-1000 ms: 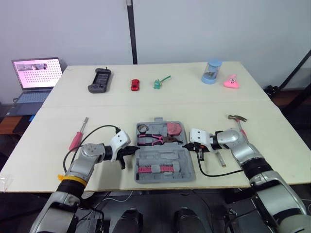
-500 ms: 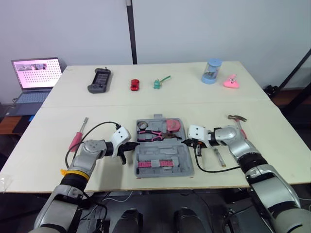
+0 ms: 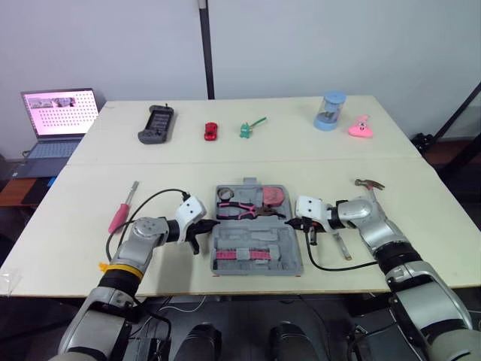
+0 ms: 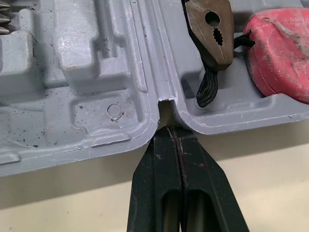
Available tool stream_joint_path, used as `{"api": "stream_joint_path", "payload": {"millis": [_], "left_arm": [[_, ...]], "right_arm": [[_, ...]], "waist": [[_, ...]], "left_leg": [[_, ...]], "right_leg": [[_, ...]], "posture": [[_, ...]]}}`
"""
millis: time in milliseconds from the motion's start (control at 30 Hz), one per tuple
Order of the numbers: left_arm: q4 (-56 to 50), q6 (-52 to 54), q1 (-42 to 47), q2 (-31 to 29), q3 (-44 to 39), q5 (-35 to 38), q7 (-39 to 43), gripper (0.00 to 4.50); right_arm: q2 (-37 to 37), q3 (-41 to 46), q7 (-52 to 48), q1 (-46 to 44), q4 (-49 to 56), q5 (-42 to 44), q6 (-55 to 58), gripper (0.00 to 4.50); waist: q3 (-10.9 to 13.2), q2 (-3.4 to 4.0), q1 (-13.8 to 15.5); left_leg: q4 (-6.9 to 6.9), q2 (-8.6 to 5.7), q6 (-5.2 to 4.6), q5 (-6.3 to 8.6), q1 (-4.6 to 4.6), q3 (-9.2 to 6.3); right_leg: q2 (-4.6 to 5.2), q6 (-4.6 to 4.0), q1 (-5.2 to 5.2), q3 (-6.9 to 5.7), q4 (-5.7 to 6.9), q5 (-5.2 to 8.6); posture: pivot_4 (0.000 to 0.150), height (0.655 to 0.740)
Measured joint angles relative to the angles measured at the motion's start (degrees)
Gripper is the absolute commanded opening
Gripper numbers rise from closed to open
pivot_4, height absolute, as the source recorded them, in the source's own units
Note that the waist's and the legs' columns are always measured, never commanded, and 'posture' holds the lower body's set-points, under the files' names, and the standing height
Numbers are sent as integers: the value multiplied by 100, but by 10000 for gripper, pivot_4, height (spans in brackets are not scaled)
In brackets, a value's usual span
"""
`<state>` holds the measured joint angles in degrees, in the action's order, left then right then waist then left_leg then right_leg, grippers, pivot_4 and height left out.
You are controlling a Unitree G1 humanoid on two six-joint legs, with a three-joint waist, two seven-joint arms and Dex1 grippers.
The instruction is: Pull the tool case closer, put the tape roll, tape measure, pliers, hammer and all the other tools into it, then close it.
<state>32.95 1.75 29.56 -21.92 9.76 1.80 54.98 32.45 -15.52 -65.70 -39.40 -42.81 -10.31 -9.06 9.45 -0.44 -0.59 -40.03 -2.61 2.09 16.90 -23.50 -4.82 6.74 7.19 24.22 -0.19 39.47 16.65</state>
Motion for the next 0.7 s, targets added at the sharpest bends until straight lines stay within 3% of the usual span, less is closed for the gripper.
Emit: {"api": "stream_joint_path", "payload": {"millis": [500,700], "left_arm": [[173,-271,24,-115,-44,9,12,478],[151,-357,8,-515,-353,158,69,478]], "right_arm": [[-11,17,22,-83,-185,13,-93,0],[214,221,-212,120,-121,344,-67,0]], "waist": [[0,-1,-20],[0,0,-5]], "left_leg": [[0,1,0,0,0,0],[2,2,-1,1,-2,0]], "right_leg": [[-1,0,1,0,0,0],[0,0,4,0,-1,0]], "posture": [[1500,6753],[1500,6753]]}}
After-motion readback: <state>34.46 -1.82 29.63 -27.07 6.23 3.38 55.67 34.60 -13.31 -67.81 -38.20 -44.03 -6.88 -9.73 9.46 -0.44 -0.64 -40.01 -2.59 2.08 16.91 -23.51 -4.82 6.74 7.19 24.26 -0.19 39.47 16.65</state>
